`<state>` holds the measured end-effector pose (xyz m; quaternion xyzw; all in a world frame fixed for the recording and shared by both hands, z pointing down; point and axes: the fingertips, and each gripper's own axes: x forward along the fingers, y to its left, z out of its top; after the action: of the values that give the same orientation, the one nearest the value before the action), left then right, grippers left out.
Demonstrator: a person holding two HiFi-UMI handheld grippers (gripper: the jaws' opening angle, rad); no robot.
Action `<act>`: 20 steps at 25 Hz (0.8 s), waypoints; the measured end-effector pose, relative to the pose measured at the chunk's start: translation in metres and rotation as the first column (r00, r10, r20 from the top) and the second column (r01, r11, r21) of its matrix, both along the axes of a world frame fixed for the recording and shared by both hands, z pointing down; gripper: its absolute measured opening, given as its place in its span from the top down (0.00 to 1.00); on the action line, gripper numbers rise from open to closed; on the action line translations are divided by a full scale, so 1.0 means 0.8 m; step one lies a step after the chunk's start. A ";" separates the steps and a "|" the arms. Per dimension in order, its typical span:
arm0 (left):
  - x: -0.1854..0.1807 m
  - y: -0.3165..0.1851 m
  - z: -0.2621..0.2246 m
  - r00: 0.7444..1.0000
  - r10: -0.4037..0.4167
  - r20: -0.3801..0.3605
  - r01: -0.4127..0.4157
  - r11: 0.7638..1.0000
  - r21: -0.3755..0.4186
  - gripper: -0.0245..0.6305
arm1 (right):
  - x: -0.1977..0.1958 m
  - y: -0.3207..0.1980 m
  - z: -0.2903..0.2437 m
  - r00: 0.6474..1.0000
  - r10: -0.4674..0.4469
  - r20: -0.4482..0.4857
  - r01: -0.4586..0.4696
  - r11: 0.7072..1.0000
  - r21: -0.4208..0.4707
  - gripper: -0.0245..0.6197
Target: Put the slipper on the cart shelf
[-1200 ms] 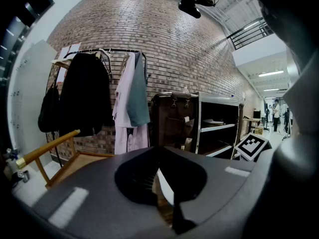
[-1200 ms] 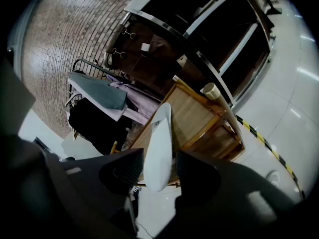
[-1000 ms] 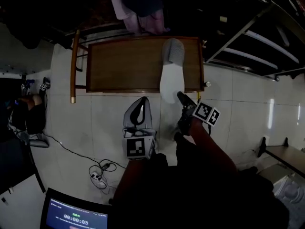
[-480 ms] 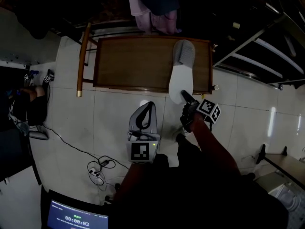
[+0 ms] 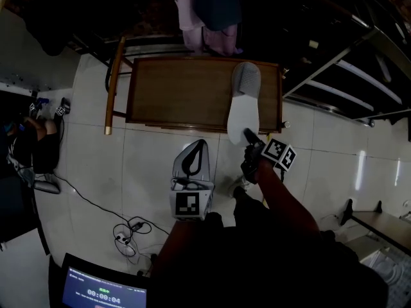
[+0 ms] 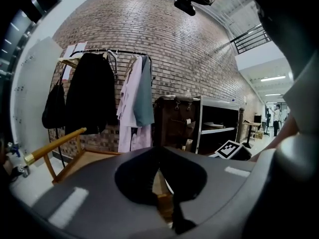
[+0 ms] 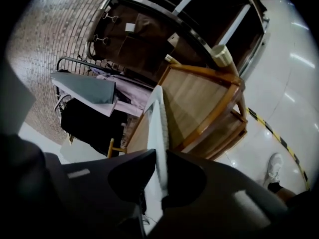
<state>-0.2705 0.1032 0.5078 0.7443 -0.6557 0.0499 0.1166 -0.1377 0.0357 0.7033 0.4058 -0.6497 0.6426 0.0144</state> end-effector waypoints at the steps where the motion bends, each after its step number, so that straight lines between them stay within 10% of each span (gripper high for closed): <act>1: -0.002 -0.001 -0.003 1.000 0.001 -0.006 -0.001 1.000 0.003 0.95 | 0.000 -0.001 -0.008 1.000 -0.008 -0.011 0.009 1.000 0.025 0.90; 10: -0.050 -0.019 -0.028 0.997 -0.039 -0.073 0.041 0.999 0.035 0.95 | 0.011 0.006 -0.113 0.978 -0.038 -0.206 0.109 0.932 0.345 0.91; 20: -0.090 -0.036 -0.068 1.000 -0.027 0.003 0.027 0.997 0.076 0.95 | 0.046 0.015 -0.316 0.783 0.316 -0.536 0.320 0.535 0.782 0.91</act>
<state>-0.3422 0.0743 0.4536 0.7392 -0.6673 0.0249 0.0875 -0.1006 0.0480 0.4504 0.5473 -0.8331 0.0745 0.0307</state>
